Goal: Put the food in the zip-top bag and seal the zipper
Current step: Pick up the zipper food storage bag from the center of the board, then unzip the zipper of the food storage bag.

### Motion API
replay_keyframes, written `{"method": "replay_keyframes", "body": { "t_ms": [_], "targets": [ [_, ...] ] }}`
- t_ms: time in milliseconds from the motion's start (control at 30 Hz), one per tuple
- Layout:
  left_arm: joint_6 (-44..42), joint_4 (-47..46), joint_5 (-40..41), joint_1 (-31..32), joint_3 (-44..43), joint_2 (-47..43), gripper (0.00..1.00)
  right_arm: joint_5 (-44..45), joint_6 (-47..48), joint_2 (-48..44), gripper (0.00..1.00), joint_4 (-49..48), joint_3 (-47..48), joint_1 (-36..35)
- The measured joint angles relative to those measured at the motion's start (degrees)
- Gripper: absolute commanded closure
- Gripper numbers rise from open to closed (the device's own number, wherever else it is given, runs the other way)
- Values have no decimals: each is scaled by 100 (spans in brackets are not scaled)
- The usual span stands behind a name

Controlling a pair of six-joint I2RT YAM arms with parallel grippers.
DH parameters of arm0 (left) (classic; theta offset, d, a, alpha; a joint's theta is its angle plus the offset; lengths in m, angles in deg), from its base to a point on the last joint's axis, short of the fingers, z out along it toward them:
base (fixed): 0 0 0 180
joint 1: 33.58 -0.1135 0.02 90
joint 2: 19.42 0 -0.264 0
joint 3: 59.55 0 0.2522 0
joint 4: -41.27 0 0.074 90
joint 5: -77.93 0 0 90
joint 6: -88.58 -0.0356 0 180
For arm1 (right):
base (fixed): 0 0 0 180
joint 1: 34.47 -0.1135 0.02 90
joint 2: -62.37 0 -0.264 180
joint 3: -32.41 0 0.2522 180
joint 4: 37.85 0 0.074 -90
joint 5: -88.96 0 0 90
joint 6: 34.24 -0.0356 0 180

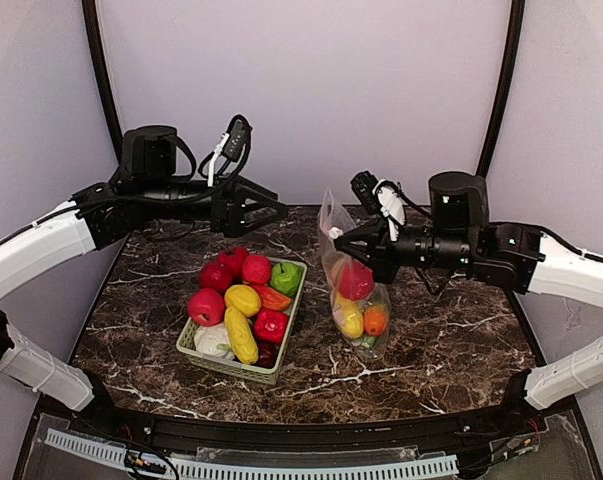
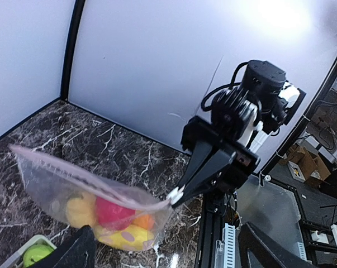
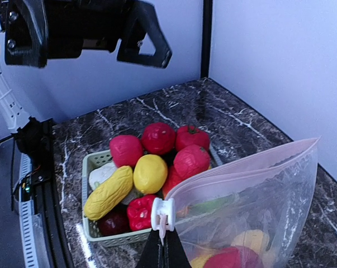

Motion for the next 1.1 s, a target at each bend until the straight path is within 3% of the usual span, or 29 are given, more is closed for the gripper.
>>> {"method": "replay_keyframes", "body": {
  "t_ms": [267, 667, 733, 867, 1100],
  "targets": [
    [-282, 74, -66, 297, -651, 138, 11, -920, -367, -363, 100, 769, 227, 4],
    [-658, 424, -219, 765, -1598, 841, 12, -1217, -444, -557, 100, 1147, 570, 7],
    [-715, 525, -273, 855, -1720, 1073, 18, -1241, -457, -472, 100, 1211, 568, 7],
    [-807, 780, -391, 990, -1834, 1451, 42, -1316, -459, -374, 100, 1263, 568, 7],
    [-973, 1104, -728, 1102, -1902, 1871, 64, -1309, -457, -354, 100, 1331, 568, 7]
  ]
}}
